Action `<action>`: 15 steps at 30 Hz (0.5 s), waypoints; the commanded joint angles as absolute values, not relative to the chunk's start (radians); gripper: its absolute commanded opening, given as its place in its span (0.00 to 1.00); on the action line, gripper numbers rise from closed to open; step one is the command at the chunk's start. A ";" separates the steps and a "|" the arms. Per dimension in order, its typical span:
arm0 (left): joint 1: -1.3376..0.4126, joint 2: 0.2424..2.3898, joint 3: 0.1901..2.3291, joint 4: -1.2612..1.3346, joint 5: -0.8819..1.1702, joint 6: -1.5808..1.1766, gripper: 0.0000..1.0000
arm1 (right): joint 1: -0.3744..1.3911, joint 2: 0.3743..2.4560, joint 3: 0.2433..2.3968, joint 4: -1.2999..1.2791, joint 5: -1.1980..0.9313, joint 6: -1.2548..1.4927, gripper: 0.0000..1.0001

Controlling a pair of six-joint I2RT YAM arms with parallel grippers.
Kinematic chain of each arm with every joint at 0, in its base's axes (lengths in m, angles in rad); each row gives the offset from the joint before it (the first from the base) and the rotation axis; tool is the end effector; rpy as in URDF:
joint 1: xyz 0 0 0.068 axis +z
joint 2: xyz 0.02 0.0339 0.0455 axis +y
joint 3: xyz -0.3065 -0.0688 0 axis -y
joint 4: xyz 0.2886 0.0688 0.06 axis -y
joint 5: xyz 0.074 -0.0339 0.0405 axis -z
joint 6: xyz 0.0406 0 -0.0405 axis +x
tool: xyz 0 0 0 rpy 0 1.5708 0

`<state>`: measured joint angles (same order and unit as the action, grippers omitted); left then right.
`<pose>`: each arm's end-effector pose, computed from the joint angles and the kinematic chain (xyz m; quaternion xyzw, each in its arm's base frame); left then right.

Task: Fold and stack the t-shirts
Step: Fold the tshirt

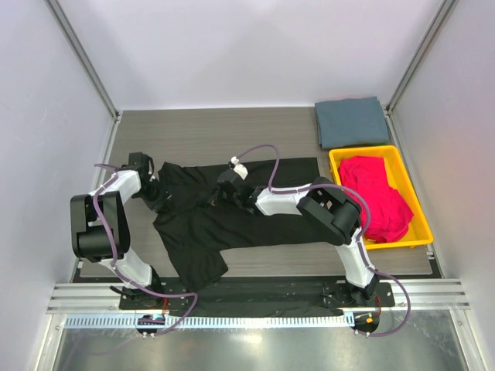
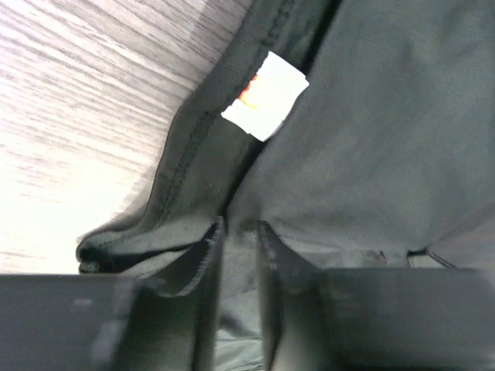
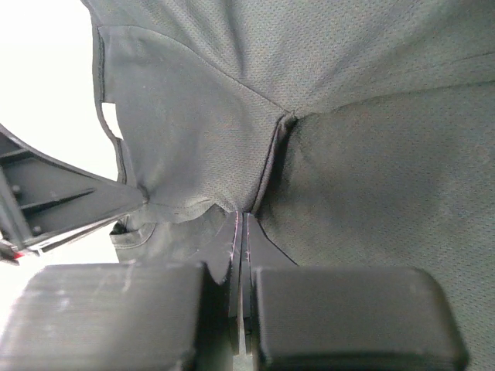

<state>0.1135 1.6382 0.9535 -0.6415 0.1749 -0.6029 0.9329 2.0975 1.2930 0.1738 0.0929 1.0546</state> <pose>0.3284 0.0303 0.1727 -0.3367 0.9297 -0.1135 0.0969 0.3066 0.4073 0.1447 0.0752 0.8877 0.3566 0.2815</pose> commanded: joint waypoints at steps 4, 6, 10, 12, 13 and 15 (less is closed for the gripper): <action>0.110 1.648 0.960 -0.620 0.154 -0.614 0.07 | 0.927 2.036 1.301 0.227 0.071 1.060 0.01; 0.104 1.606 0.960 -0.630 0.121 -0.607 0.00 | 0.927 2.034 1.302 0.224 0.066 1.055 0.01; 0.092 1.552 0.960 -0.653 0.114 -0.606 0.00 | 0.922 2.025 1.301 0.221 0.066 1.045 0.01; 0.084 1.522 0.956 -0.664 0.114 -0.614 0.00 | 0.917 2.019 1.296 0.218 0.060 1.039 0.01; 0.078 1.511 0.956 -0.669 0.110 -0.615 0.00 | 0.914 2.017 1.295 0.218 0.060 1.037 0.01; 0.069 1.493 0.957 -0.687 0.104 -0.623 0.00 | 0.907 2.011 1.289 0.218 0.058 1.035 0.01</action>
